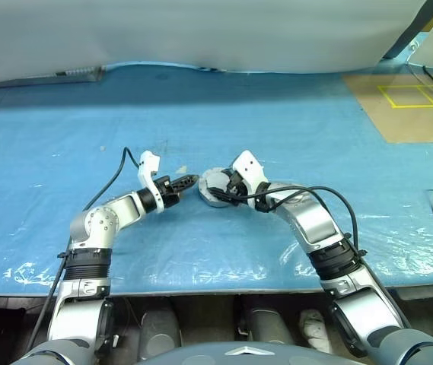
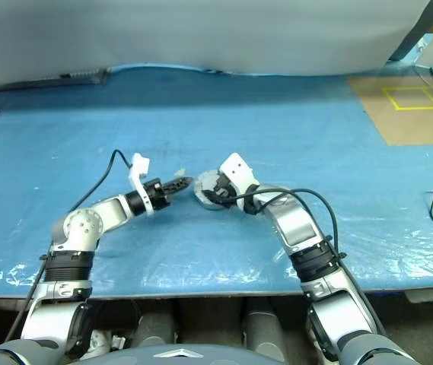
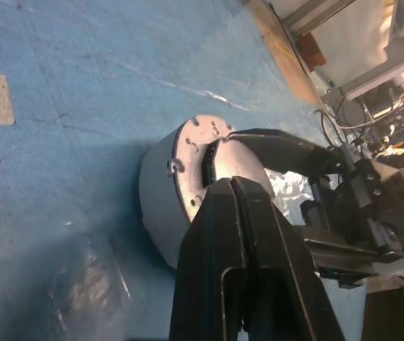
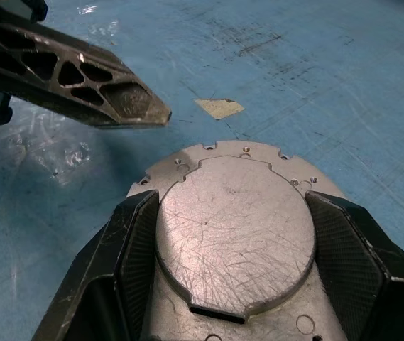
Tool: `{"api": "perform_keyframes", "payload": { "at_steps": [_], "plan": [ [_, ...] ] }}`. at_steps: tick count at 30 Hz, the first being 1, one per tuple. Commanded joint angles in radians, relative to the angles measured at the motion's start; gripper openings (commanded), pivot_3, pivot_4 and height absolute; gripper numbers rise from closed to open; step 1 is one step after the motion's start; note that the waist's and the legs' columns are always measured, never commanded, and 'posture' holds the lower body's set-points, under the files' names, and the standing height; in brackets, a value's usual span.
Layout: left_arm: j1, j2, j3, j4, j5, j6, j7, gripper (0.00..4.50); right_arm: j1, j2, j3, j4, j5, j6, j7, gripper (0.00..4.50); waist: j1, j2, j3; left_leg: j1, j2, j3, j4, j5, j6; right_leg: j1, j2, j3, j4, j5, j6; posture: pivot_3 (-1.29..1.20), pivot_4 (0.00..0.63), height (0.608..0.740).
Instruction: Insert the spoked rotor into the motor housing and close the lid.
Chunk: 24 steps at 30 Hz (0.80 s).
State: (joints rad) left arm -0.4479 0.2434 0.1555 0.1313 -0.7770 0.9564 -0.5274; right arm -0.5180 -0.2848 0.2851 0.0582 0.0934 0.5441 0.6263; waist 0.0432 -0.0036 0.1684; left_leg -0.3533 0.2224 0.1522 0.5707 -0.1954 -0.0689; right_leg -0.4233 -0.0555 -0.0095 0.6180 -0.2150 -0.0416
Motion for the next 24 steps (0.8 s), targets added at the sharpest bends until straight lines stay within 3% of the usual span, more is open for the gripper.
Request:
{"api": "perform_keyframes", "payload": {
  "at_steps": [1,16,17,20,24],
  "plan": [
    [-0.003,-0.01,-0.033,0.006,0.037,-0.008,0.003,0.0,0.01,-0.011,0.01,0.053,-0.036,0.018,-0.019,2.92,0.0,0.0,0.0,0.0,0.0,0.0,0.0,0.0,0.0,0.0,0.0,0.0,0.0,0.0,0.0,0.0,0.15,0.74],
    [-0.04,-0.049,-0.053,0.085,0.115,-0.032,0.029,0.0,0.045,-0.02,-0.017,-0.015,0.006,0.025,0.013,2.92,0.008,0.0,0.0,0.003,-0.002,0.0,-0.008,0.0,0.0,0.007,-0.001,0.0,-0.012,0.001,0.004,0.0,0.15,0.74],
    [-0.04,-0.048,-0.054,0.085,0.116,-0.031,0.028,0.0,0.051,-0.021,-0.026,-0.025,0.014,0.03,0.017,3.64,0.008,0.0,0.0,0.003,-0.002,0.0,-0.008,0.0,0.0,0.007,-0.001,-0.001,-0.012,0.001,0.003,0.0,0.15,0.74],
    [-0.04,-0.043,-0.06,0.084,0.12,-0.028,0.021,0.0,0.083,-0.028,-0.074,-0.101,0.088,0.054,0.06,4.48,0.009,0.0,0.0,0.002,-0.002,0.0,-0.009,0.0,0.0,0.006,-0.001,-0.001,-0.014,0.003,0.0,0.0,0.15,0.74],
    [-0.037,-0.039,-0.067,0.083,0.126,-0.031,0.012,0.0,0.123,-0.037,-0.18,-0.177,0.195,0.126,0.074,4.48,0.01,0.0,0.0,0.002,-0.002,0.0,-0.011,0.0,0.0,0.006,0.0,-0.001,-0.015,0.003,0.0,0.0,0.15,0.74]
  ]
}}
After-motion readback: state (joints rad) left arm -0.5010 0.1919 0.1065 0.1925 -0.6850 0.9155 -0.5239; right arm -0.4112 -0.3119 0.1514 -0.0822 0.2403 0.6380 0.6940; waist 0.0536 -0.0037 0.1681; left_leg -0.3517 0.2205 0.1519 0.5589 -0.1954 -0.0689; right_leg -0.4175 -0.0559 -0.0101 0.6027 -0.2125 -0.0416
